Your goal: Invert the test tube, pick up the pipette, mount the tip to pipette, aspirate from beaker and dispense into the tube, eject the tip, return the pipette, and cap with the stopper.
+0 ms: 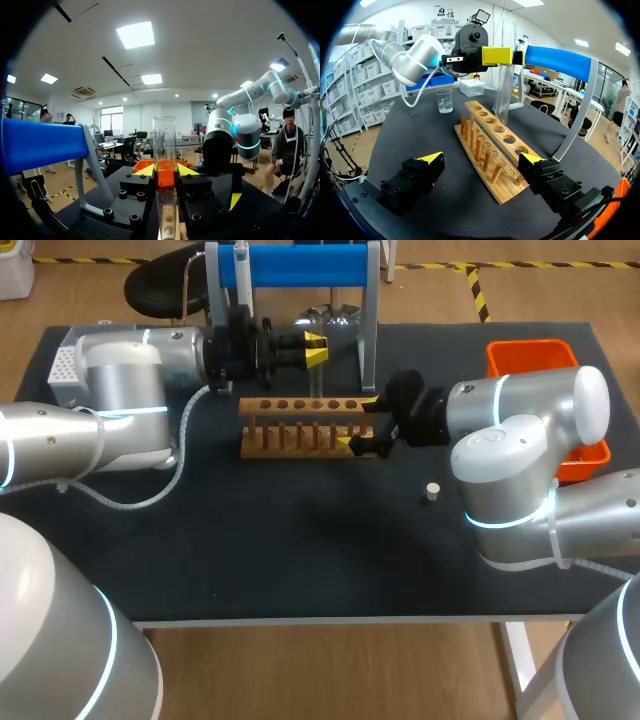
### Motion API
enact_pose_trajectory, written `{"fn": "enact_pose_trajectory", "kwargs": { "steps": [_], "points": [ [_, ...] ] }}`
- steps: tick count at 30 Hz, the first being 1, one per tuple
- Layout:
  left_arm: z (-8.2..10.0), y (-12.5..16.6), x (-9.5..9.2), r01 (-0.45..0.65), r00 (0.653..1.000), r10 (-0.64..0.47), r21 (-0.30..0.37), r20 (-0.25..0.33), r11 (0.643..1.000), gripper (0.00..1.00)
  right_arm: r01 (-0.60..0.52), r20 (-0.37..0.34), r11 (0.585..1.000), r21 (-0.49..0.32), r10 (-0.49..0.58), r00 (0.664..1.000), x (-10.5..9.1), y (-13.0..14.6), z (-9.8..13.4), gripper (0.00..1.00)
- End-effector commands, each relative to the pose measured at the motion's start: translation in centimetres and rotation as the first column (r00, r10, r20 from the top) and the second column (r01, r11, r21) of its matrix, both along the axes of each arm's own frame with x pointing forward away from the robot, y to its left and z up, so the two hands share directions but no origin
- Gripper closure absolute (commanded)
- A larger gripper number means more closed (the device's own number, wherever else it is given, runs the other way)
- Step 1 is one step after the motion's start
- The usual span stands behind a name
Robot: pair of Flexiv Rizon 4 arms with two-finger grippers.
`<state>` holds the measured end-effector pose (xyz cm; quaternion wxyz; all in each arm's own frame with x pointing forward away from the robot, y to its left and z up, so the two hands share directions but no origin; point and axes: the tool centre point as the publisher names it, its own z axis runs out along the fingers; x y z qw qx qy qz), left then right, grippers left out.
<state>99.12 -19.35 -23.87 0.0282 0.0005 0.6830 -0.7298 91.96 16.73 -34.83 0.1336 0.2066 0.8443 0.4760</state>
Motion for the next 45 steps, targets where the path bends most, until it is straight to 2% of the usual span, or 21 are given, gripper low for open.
{"fn": "enact_pose_trajectory", "kwargs": {
  "steps": [1,8,17,31,36,45],
  "points": [
    [0.2,-0.2,-0.3,-0.020,1.000,0.020,0.009,0.004,1.000,1.00,-0.002,-0.003,1.000,-0.001,0.002,1.000,0.0,-0.1,0.1,0.00],
    [0.0,-0.3,-0.5,-0.034,0.999,0.034,0.038,0.003,0.999,1.00,-0.002,-0.003,1.000,-0.001,0.002,1.000,0.0,-0.1,0.1,0.00],
    [0.0,-0.4,-0.8,-0.036,0.999,0.037,0.108,-0.006,0.994,1.00,-0.002,-0.003,1.000,-0.001,0.002,1.000,0.0,-0.1,0.1,0.00],
    [-0.7,-0.1,-1.0,-0.034,0.998,0.046,0.264,-0.038,0.964,1.00,-0.002,-0.003,1.000,-0.001,0.002,1.000,0.0,-0.1,0.1,0.00],
    [-1.2,-0.1,-0.9,-0.040,0.997,0.055,0.282,-0.046,0.959,1.00,-0.002,-0.003,1.000,-0.001,0.002,1.000,0.0,-0.1,0.1,0.00],
    [-1.9,0.0,-0.9,-0.052,0.997,0.067,0.264,-0.047,0.963,1.00,-0.002,-0.003,1.000,-0.001,0.002,1.000,0.0,-0.1,0.1,0.00]
  ]
}}
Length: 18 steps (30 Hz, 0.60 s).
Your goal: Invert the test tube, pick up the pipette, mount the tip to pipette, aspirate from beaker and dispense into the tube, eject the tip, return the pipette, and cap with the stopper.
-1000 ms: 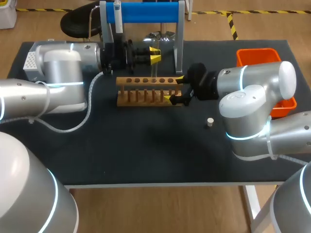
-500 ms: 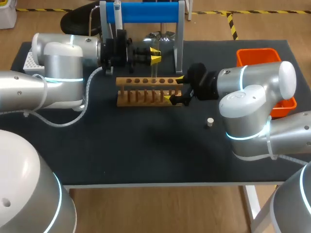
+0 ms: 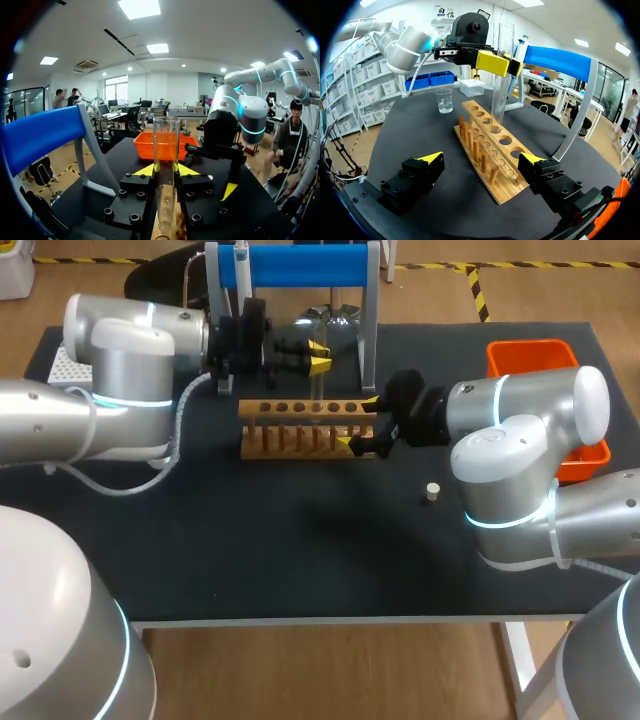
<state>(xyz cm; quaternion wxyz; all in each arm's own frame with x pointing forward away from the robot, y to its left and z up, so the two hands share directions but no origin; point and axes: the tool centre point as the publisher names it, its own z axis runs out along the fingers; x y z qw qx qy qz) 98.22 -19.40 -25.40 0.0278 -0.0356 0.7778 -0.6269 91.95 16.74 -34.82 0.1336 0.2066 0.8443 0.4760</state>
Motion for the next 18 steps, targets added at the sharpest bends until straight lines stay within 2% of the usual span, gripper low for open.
{"fn": "enact_pose_trajectory", "kwargs": {
  "steps": [1,18],
  "points": [
    [-0.45,0.09,-0.06,-0.008,1.000,0.008,-0.016,0.003,1.000,1.00,-0.002,-0.003,1.000,-0.001,0.002,1.000,0.02,-0.09,0.08,0.00],
    [-1.36,0.72,-0.02,-0.028,0.999,0.029,-0.067,0.014,0.997,1.00,-0.002,-0.003,1.000,-0.001,0.002,1.000,0.02,-0.09,0.08,0.00]
  ]
}}
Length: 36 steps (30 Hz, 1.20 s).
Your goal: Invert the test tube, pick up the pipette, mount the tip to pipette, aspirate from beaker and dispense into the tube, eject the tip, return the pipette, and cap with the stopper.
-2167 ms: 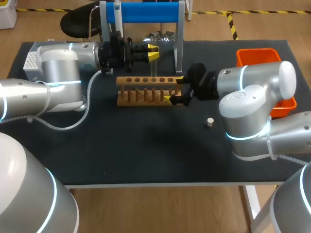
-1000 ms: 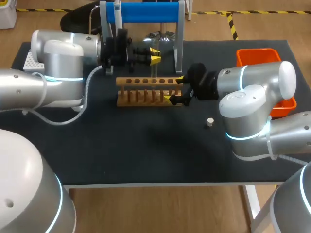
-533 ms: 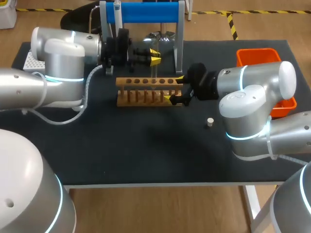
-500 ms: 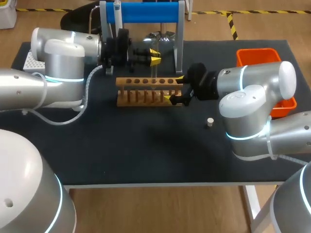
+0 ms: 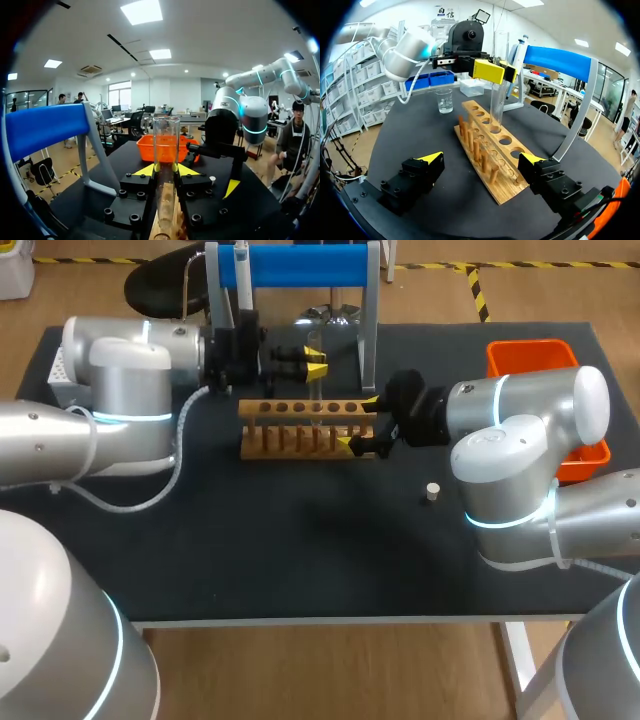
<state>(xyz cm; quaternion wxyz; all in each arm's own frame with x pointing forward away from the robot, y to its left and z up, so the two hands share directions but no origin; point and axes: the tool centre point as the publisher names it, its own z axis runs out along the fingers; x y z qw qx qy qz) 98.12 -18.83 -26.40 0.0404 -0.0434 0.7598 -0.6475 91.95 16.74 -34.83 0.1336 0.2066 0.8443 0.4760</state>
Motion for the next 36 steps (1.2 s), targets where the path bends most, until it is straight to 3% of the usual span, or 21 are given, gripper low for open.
{"fn": "enact_pose_trajectory", "kwargs": {
  "steps": [1,36],
  "points": [
    [-0.4,0.2,0.1,-0.001,1.000,0.001,-0.016,0.002,1.000,1.00,-0.002,-0.003,1.000,-0.001,0.002,1.000,0.0,-0.1,0.1,0.00],
    [-1.9,-0.1,0.6,0.015,1.000,-0.015,-0.033,-0.015,0.999,1.00,-0.002,-0.003,1.000,-0.001,0.002,1.000,0.0,-0.1,0.1,0.00]
  ]
}}
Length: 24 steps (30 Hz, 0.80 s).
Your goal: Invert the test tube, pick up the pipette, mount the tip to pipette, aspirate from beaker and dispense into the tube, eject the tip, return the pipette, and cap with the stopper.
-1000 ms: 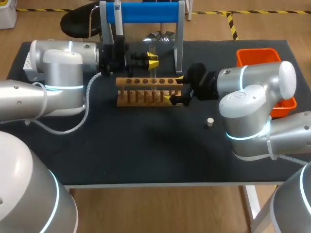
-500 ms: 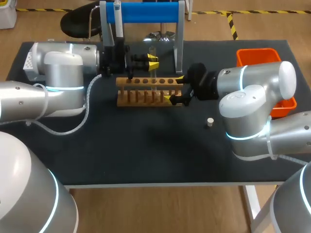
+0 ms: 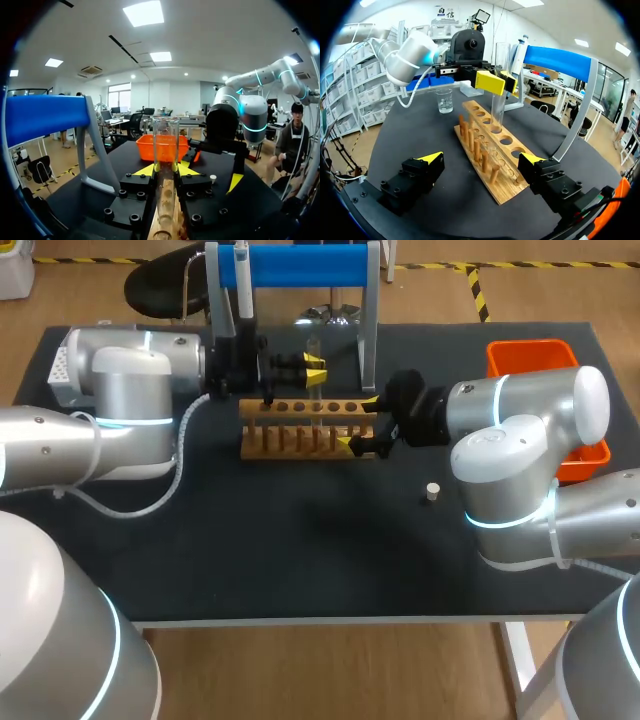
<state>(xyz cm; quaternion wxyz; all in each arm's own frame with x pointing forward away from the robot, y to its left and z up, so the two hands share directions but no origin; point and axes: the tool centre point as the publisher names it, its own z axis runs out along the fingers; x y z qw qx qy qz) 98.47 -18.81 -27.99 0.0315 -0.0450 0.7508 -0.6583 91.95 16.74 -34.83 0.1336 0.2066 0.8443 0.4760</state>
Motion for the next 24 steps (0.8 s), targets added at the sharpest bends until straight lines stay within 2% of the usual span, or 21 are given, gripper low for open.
{"fn": "enact_pose_trajectory", "kwargs": {
  "steps": [1,24],
  "points": [
    [-0.37,-0.10,0.26,0.007,1.000,-0.007,-0.004,-0.003,1.000,1.00,-0.002,-0.003,1.000,-0.001,0.002,1.000,0.02,-0.09,0.09,0.00],
    [-1.18,-0.25,0.47,0.011,1.000,-0.012,-0.010,-0.017,1.000,1.00,-0.002,-0.003,1.000,-0.001,0.002,1.000,0.02,-0.09,0.09,0.00]
  ]
}}
